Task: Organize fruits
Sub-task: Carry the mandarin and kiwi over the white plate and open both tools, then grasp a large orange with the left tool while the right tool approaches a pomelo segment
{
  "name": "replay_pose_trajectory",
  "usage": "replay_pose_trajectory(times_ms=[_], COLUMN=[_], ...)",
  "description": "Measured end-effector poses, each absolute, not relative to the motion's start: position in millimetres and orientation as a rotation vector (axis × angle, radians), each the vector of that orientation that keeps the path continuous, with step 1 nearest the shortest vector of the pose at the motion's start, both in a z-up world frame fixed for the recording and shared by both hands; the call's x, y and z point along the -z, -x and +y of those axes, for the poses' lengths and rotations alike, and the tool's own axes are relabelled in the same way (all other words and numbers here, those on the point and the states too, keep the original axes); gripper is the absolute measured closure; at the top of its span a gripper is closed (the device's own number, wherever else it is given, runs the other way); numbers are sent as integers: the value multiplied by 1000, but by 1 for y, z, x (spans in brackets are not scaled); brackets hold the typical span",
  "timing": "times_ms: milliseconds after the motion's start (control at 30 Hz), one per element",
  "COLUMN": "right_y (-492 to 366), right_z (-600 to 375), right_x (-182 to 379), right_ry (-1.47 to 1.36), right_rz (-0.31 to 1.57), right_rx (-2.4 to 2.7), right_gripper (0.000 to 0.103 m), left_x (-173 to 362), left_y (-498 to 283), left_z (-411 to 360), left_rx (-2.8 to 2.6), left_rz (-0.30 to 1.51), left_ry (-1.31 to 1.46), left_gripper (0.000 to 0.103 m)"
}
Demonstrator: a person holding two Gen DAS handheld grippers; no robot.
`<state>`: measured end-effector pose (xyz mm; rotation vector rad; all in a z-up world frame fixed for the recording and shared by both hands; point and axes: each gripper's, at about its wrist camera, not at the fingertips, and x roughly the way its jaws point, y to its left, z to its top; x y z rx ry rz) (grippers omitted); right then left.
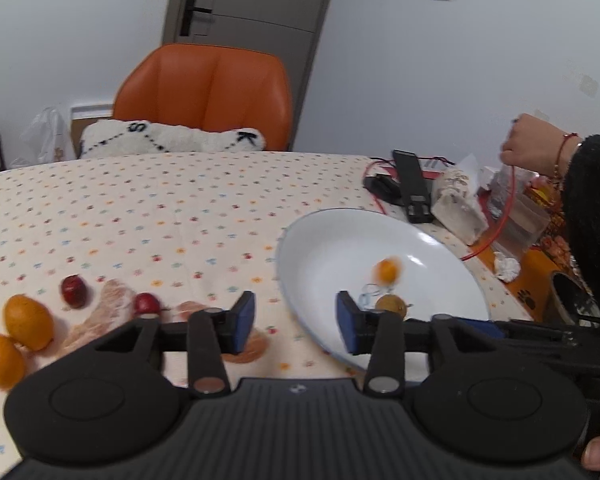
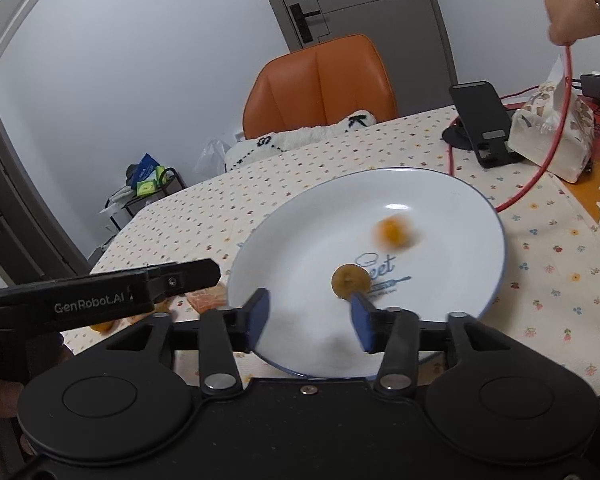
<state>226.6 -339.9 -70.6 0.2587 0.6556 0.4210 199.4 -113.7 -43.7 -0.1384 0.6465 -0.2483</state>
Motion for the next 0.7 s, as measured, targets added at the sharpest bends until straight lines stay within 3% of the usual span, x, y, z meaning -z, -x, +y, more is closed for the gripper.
replay_pose_trajectory(times_ms=[233,700], right_y=[-229,-229], right_z=[-321,-283], right_x=[69,59], right_ry=[-252,-210], right_rz=[650,637], right_rx=[-448,-517], right_gripper=[46,40], left_x=[43,40], left_y=[-190,-169], left_z=[-87,-33], left_rx=[168,54], left_rz=[647,637], left_ry=[129,164], left_gripper=[28,25])
